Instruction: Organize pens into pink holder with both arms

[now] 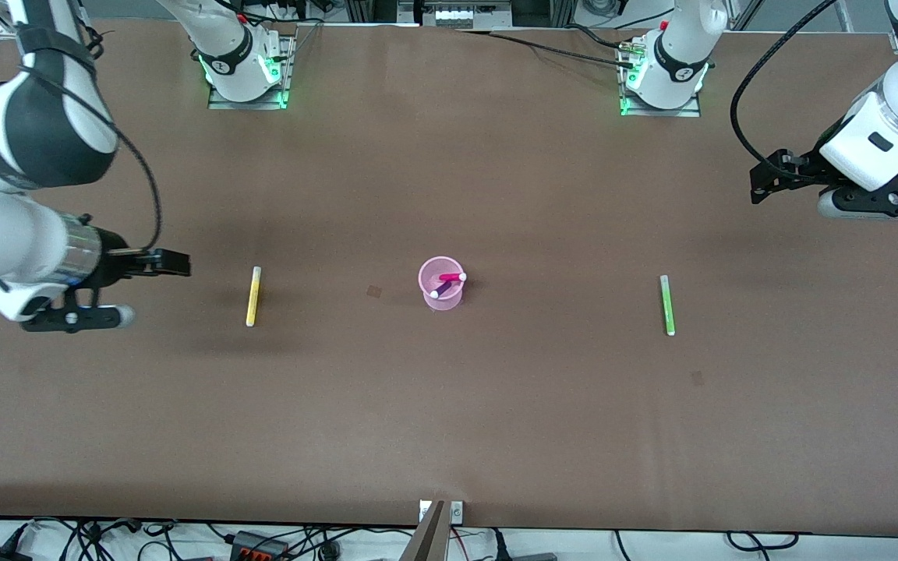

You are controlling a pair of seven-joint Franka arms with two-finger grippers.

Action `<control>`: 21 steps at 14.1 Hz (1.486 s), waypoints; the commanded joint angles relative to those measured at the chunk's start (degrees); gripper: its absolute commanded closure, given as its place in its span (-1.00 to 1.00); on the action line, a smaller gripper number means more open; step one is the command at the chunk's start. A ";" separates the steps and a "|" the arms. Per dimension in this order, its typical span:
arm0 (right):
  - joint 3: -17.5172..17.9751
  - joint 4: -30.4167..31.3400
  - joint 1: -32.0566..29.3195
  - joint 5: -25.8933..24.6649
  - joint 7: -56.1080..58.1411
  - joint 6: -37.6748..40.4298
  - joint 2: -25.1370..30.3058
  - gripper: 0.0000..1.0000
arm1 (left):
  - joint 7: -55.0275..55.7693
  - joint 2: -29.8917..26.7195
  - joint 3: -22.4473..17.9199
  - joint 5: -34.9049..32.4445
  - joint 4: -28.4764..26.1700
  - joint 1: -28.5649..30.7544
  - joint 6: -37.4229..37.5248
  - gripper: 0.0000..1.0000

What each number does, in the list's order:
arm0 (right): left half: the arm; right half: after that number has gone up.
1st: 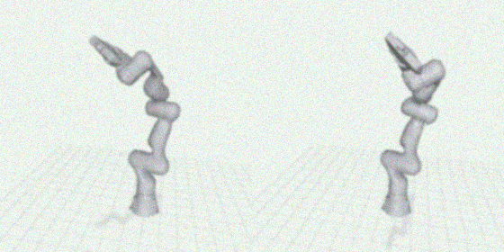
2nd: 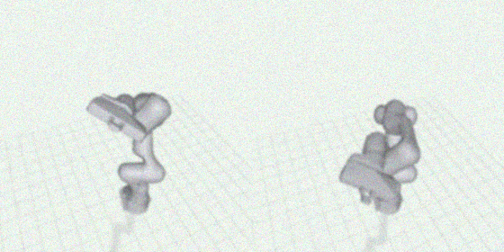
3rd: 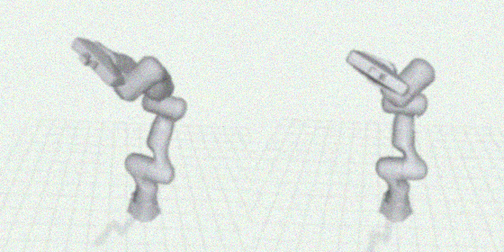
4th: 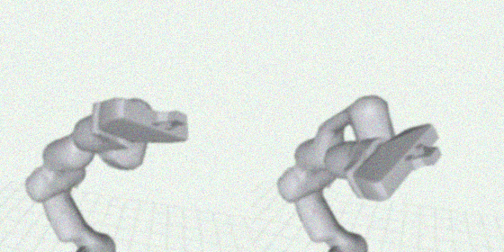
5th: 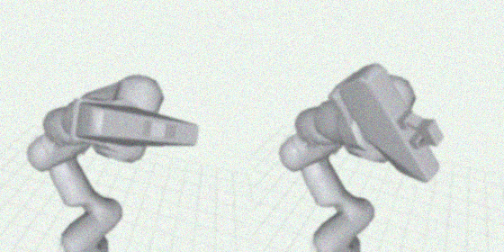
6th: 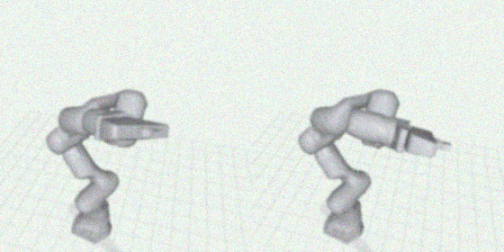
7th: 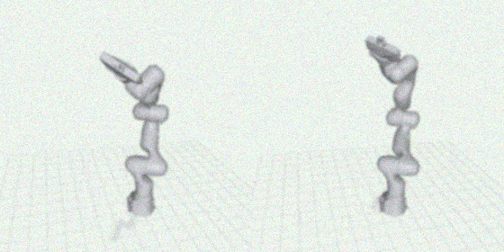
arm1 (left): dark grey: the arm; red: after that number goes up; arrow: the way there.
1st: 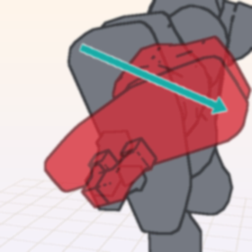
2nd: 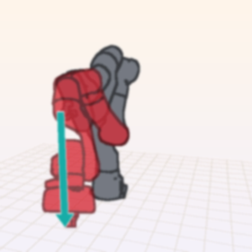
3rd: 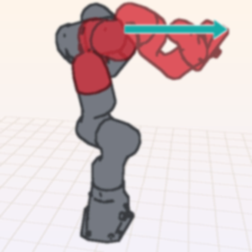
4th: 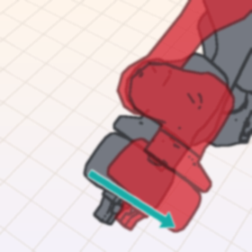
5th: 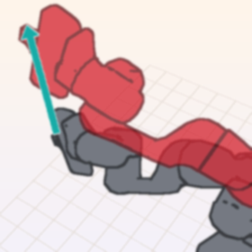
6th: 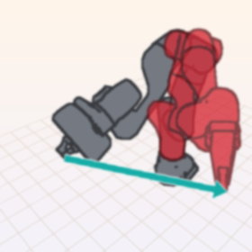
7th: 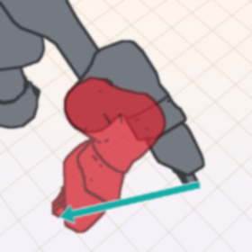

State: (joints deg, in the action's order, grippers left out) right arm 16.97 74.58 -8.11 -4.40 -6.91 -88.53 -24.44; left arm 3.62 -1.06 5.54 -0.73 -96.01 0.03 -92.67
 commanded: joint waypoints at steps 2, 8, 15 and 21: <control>-2.38 -1.19 -2.25 -0.18 2.08 1.17 1.41 -1.00 | -0.28 0.71 -0.09 1.26 1.71 0.58 1.08 -1.00; -5.09 -1.98 -0.78 0.18 3.30 1.08 5.09 -1.00 | -0.37 0.71 -0.09 1.26 1.71 0.58 1.08 -1.00; -20.31 2.76 9.96 4.31 11.20 0.73 12.30 -1.00 | -0.37 0.71 -0.18 1.26 1.53 1.02 1.17 -1.00; -20.31 14.42 9.78 4.05 8.76 -0.84 20.90 -1.00 | -0.37 0.71 -0.10 1.26 1.53 1.11 1.26 -1.00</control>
State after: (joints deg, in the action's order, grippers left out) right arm -2.55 80.79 0.94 -0.87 2.78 -87.46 -9.57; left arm 3.62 -0.98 5.39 -0.73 -95.99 0.75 -92.63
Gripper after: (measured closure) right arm 0.000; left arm 0.000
